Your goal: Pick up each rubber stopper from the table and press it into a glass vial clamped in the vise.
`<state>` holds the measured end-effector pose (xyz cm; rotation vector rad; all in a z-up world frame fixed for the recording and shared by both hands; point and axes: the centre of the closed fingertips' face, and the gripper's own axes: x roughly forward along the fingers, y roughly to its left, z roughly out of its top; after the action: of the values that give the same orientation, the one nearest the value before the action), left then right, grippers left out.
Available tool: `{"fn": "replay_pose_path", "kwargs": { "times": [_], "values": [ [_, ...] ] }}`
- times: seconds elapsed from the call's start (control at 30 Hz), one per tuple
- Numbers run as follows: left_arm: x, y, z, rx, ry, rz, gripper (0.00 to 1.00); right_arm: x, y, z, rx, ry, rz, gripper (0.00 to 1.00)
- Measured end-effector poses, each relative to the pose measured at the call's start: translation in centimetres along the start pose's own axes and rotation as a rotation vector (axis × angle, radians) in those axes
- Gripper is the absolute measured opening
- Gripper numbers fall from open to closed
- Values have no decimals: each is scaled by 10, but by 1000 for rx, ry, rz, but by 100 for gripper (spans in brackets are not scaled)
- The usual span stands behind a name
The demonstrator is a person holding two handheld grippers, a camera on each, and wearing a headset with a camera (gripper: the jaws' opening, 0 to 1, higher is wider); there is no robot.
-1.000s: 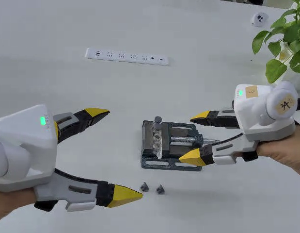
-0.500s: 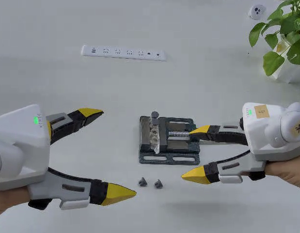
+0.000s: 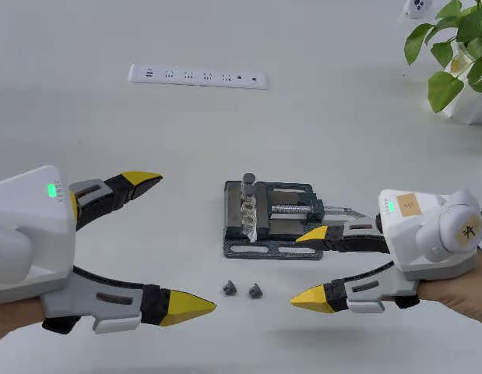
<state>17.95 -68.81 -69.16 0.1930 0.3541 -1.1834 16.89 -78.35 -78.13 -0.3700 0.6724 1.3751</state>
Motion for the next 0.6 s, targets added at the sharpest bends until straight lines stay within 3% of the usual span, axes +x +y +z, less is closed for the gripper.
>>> {"fn": "replay_pose_path", "kwargs": {
  "times": [0.6],
  "values": [
    [5, 7, -4, -25, 11, -3, 99, 39, 3, -14, -45, 38, 127, 23]
  ]
}}
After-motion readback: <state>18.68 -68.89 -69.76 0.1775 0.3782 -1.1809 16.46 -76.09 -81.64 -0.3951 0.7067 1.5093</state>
